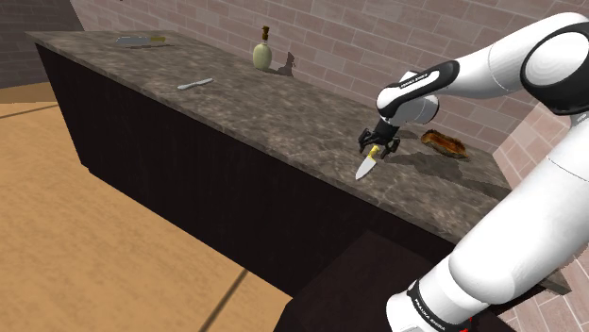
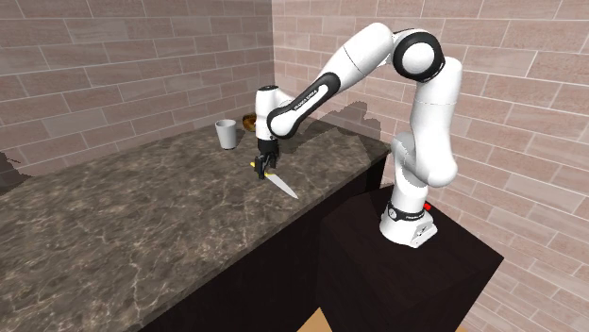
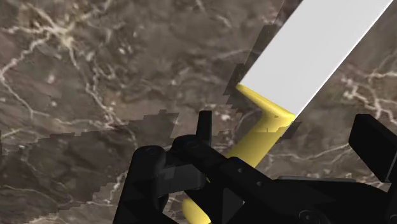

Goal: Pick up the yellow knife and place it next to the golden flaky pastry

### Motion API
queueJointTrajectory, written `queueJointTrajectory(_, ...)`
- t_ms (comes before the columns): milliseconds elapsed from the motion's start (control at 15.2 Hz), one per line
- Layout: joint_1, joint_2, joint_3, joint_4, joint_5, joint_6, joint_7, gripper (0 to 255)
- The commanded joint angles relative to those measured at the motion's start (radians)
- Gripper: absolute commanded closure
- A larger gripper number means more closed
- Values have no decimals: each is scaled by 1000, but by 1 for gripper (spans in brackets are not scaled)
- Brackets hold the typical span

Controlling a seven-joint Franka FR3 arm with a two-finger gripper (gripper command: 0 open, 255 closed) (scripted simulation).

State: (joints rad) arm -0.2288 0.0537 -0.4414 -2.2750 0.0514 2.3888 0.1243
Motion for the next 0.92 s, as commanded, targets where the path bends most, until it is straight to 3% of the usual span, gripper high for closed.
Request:
queueJointTrajectory(0,0,3,0,0,2,3,-1,0)
queueJointTrajectory(264,0,3,0,0,2,3,-1,0)
queueJointTrajectory(330,0,3,0,0,2,3,-1,255)
queueJointTrajectory(858,0,2,0,-1,1,3,-1,255)
